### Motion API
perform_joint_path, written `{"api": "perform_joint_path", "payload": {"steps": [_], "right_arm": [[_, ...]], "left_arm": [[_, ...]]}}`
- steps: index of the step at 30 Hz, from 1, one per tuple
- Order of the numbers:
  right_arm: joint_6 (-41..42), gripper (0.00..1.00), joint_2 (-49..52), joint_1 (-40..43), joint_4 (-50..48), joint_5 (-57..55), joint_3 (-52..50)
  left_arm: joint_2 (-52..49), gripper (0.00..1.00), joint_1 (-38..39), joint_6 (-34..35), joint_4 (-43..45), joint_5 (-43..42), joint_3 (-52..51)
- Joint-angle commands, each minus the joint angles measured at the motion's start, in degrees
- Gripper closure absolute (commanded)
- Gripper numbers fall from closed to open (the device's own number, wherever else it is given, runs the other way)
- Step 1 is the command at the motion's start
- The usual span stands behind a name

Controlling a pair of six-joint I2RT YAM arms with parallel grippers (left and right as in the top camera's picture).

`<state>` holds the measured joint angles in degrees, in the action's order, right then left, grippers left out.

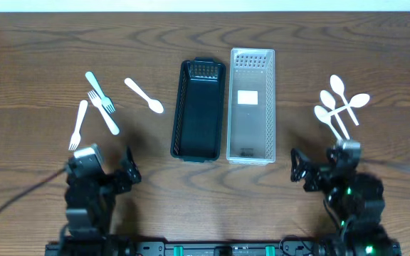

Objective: Pack container
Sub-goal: 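Raise both arms from rest toward the cutlery piles, then lower the right gripper onto a white spoon and close it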

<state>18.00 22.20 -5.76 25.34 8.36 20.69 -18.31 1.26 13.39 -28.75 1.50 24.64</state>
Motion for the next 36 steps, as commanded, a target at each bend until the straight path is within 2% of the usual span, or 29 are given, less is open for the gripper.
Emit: {"api": "perform_joint_path", "payload": {"steps": [1,6,10,13,15,17,18,20,22,24,27,36], "right_arm": [[-3.7,0.01,12.0,0.5,2.3,-1.1,9.4],[-9.1,0.01,35.6,2.3,12.5,-3.7,28.9],[-10.0,0.01,51.7,6.6,22.0,-2.9,44.2],[-10.0,0.01,62.0,9.1,26.4,5.7,54.3],[-10.9,0.01,66.8,9.9,26.1,8.8,58.2],[-9.4,0.01,70.2,10.8,22.9,7.1,59.8],[-6.1,0.04,71.5,11.5,21.2,5.5,60.1],[1.8,0.18,73.3,13.0,19.2,1.3,60.2],[9.4,0.20,75.2,15.1,18.7,-2.5,60.2],[13.4,0.19,77.4,16.8,18.6,-3.6,60.2],[16.4,0.22,81.1,18.4,19.0,-6.0,60.2],[18.4,0.36,91.3,19.0,20.3,-10.8,60.2]], "left_arm": [[-11.1,0.02,0.2,-1.8,-2.8,-0.8,9.6],[-29.4,0.02,-0.3,-3.8,-10.0,-0.8,24.1],[-41.5,0.02,-2.3,-4.8,-14.7,-0.9,35.0],[-49.0,0.02,-4.5,-4.8,-17.4,-0.9,42.2],[-52.4,0.02,-5.7,-4.8,-18.7,-0.9,45.3],[-54.4,0.02,-6.6,-4.8,-18.9,-0.9,46.3],[-54.9,0.02,-7.0,-4.8,-19.0,-0.9,46.3],[-55.8,0.02,-7.4,-4.8,-19.5,-0.9,46.3],[-56.4,0.02,-7.5,-4.8,-20.8,-0.8,46.3],[-56.8,0.02,-7.5,-4.8,-21.8,-0.9,46.1],[-57.2,0.02,-7.5,-4.8,-23.1,-0.9,46.0],[-57.3,0.02,-7.5,-4.8,-23.7,-0.9,46.0]]}}
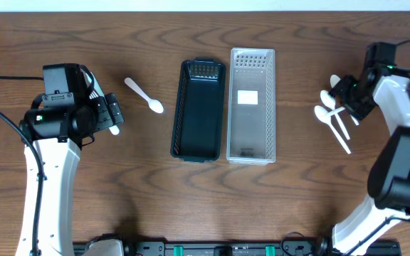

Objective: Pack container
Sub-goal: 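Lower the right gripper onto a white spoon and close it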

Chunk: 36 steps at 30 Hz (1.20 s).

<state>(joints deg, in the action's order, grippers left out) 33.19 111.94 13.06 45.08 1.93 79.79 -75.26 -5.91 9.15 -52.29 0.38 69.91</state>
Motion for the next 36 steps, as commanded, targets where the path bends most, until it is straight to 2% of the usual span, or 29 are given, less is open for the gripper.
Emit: {"api": "perform_joint_path", "payload": {"steps": [1,5,13,26,33,36], "right_arm": [[4.3,0.36,2.2,0.2,0.8,-5.7,1.0],[4.5,0.37,3.4,0.2,-0.6,-6.2,1.0],[7.1,0.51,3.5,0.7,-0.9,-8.2,1.0],[9.3,0.54,8.7,0.4,-3.7,-7.5,1.0],[10.1,0.71,9.1,0.4,-3.7,-7.2,1.0],[9.5,0.86,8.6,0.4,-3.3,-5.9,1.1]], "left_arm": [[-0.3,0.02,-0.3,-0.5,-0.2,0.3,0.7],[-0.3,0.02,-0.3,-0.5,-0.2,0.3,0.7],[-0.3,0.02,-0.3,-0.5,-0.2,0.3,0.7],[-0.3,0.02,-0.3,-0.5,-0.2,0.3,0.7],[-0.3,0.02,-0.3,-0.5,-0.2,0.2,0.7],[-0.3,0.02,-0.3,-0.5,-0.2,0.3,0.7]]}}
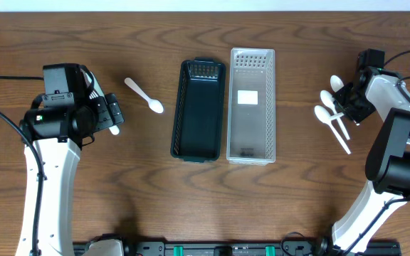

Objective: Pack container
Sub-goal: 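Lower the right gripper onto a white spoon and close it, then carry the spoon into the grey tray and release it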

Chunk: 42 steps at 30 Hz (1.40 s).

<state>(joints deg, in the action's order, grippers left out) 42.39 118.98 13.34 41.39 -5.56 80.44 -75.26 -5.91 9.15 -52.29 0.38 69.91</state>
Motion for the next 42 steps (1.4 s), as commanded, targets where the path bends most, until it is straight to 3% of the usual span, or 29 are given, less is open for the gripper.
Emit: {"api": "perform_joint_path", "payload": {"steps": [1,3,6,13,19,26,29,32,38,42], "right_arm": [[0.2,0.84,1.2,0.2,0.6,2.3,0.5],[0.2,0.86,-0.2,0.3,1.4,4.1,0.6],[0.1,0.99,-3.8,0.3,3.4,5.0,1.6],[-7.4,0.99,-17.8,-3.7,4.7,5.0,3.3],[-14.6,0.99,-26.4,-13.5,5.2,8.0,3.3],[-13.3,0.99,-22.0,-29.0,4.2,5.4,1.9],[-11.1,0.99,-16.5,-32.7,2.8,0.6,1.9],[-11.8,0.99,-12.1,-33.9,1.1,3.0,1.9],[-12.7,0.73,-8.0,-34.8,-0.5,5.1,2.0],[-16.2,0.45,-11.8,-33.6,-0.7,4.9,4.2]], "left_arm": [[-0.3,0.02,-0.3,-0.5,-0.2,0.3,0.7],[-0.3,0.02,-0.3,-0.5,-0.2,0.3,0.7],[-0.3,0.02,-0.3,-0.5,-0.2,0.3,0.7],[-0.3,0.02,-0.3,-0.5,-0.2,0.3,0.7],[-0.3,0.02,-0.3,-0.5,-0.2,0.3,0.7],[-0.3,0.02,-0.3,-0.5,-0.2,0.3,0.7],[-0.3,0.02,-0.3,-0.5,-0.2,0.3,0.7],[-0.3,0.02,-0.3,-0.5,-0.2,0.3,0.7],[-0.3,0.02,-0.3,-0.5,-0.2,0.3,0.7],[-0.3,0.02,-0.3,-0.5,-0.2,0.3,0.7]]}}
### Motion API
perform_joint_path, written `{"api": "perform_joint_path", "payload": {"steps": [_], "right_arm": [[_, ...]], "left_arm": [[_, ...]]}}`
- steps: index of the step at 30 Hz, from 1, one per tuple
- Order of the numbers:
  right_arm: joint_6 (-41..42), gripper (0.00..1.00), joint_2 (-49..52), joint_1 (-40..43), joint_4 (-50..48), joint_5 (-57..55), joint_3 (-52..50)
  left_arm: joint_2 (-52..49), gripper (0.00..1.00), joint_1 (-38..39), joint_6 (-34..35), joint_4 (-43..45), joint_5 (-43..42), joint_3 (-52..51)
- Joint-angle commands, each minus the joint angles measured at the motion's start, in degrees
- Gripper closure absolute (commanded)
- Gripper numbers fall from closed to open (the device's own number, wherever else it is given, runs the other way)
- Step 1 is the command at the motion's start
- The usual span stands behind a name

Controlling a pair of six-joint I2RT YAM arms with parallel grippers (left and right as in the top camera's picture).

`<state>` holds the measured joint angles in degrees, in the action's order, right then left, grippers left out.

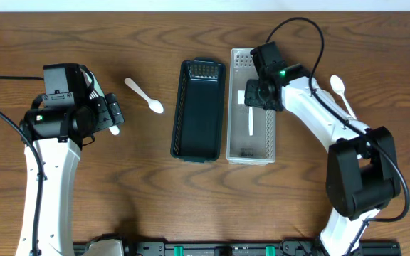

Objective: Pack container
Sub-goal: 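Carry the spoon into the grey tray and release it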

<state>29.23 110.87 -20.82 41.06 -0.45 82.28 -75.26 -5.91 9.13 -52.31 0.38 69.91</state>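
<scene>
A black bin and a clear slotted bin stand side by side mid-table. My right gripper hovers over the clear bin's middle, shut on a white spoon whose handle points toward the near end inside the bin. Another white spoon lies at the far right, beside the right arm. A lone white spoon lies left of the black bin. My left gripper sits low over the white forks; only a fork tip shows, and its jaws are hidden by the wrist.
The right arm's cable loops over the table's far edge above the clear bin. The right forearm stretches across the table right of the bins. The left arm stands along the left side. A white label lies on the clear bin's floor.
My right gripper has left the spoon pile at the far right and now holds a spoon over the clear bin. Only one spoon still shows at the right. The left arm has not moved.
Both arms were folded at the near edge, with forks lying at the left and several spoons at the right. Then the left gripper was down on the forks and the right one at the spoons. The right gripper closed in there, and now has a spoon over the clear bin.
</scene>
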Motion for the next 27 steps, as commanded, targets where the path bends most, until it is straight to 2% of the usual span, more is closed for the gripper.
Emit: {"api": "perform_joint_path", "payload": {"steps": [1,7,11,14,17,19,21,22,24,25,27], "right_arm": [[-4.5,0.41,-5.2,1.0,-0.7,-0.2,2.9],[-6.4,0.31,-13.5,6.1,-0.5,-7.1,4.1],[-9.6,0.30,-14.2,13.1,1.7,-13.0,3.8],[-18.0,0.30,-11.5,19.3,2.0,-12.8,2.1],[-27.3,0.38,-6.7,24.5,1.9,-12.0,1.4],[-34.7,0.36,-3.0,27.6,1.0,-8.7,1.4],[-42.4,0.29,0.5,30.1,-0.3,-3.9,1.4],[-45.2,0.28,1.9,30.9,-0.9,-1.9,1.4],[-49.9,0.29,4.5,32.3,-2.3,1.7,1.4],[-51.0,0.32,5.3,32.7,-2.9,2.0,1.4],[-51.7,0.31,6.7,33.5,-4.8,2.0,1.4]], "left_arm": [[-0.3,0.02,-0.3,-0.5,-0.2,0.3,0.7],[-0.3,0.02,-0.3,-0.5,-0.2,0.3,0.7],[-0.3,0.02,-0.3,-0.5,-0.2,0.3,0.7],[-0.3,0.02,-0.3,-0.5,-0.2,0.3,0.7],[-0.3,0.02,-0.3,-0.5,-0.2,0.3,0.7],[-0.3,0.02,-0.3,-0.5,-0.2,0.3,0.7],[-0.3,0.02,-0.3,-0.5,-0.2,0.3,0.7],[-0.3,0.02,-0.3,-0.5,-0.2,0.3,0.7],[-0.3,0.02,-0.3,-0.5,-0.2,0.3,0.7],[-0.3,0.02,-0.3,-0.5,-0.2,0.3,0.7],[-0.3,0.02,-0.3,-0.5,-0.2,0.3,0.7]]}}
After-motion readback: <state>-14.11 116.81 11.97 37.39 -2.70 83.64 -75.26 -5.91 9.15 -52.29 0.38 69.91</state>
